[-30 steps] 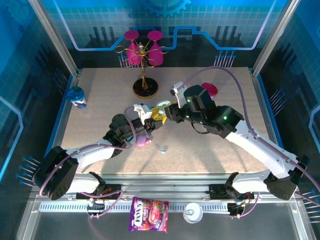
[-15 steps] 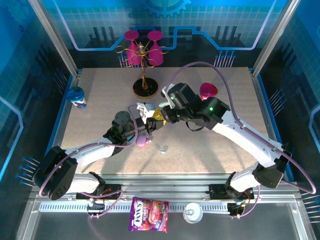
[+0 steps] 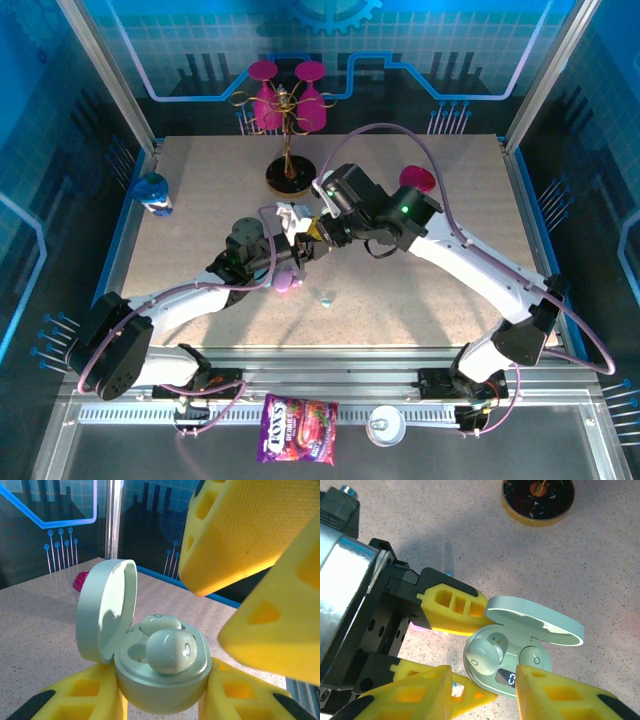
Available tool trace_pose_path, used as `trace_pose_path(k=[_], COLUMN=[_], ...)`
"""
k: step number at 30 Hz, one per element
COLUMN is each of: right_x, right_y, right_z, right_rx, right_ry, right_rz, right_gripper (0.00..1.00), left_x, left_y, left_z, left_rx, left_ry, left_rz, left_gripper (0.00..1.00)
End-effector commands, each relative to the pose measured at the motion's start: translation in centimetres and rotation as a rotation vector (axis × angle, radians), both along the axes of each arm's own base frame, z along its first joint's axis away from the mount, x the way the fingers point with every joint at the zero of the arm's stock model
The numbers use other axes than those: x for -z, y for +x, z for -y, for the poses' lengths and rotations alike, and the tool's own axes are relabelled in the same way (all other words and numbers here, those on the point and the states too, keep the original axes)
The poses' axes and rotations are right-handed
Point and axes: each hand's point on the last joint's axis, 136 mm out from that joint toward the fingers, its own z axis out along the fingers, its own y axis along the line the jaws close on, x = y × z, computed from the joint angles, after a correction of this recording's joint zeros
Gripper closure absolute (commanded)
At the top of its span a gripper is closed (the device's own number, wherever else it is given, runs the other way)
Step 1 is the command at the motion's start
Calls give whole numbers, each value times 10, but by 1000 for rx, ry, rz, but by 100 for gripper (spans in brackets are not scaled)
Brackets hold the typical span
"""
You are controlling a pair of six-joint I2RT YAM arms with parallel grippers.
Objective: Insert the wireless bluetooth earbuds into the charging case
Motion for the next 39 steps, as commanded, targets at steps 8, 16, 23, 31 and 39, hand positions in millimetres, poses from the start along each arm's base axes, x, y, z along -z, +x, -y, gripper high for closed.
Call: trace_pose_path(k=[8,16,23,31,39], right_x=[-2,3,7,10,14], right_y=[0,3,4,5,7], right_z=[-8,-9,-7,-7,-7], right_rx=[-37,-33,-28,-27,-26], right_ry=[-9,-17,-22,-22,-28], right_rz=[-4,-11,-19,-25,-31], right_gripper=[64,66,69,72,75], left_x=[-16,-19,-22,-25,-27], left_y=[-6,-8,-10,-11,-12], left_z=[8,8,8,7,6], left_rx=[55,65,67,66,68], left_ry=[-30,-36,-42,-45,-47], left_rz=[22,27,32,39,44], left_gripper=[73,73,73,73,73])
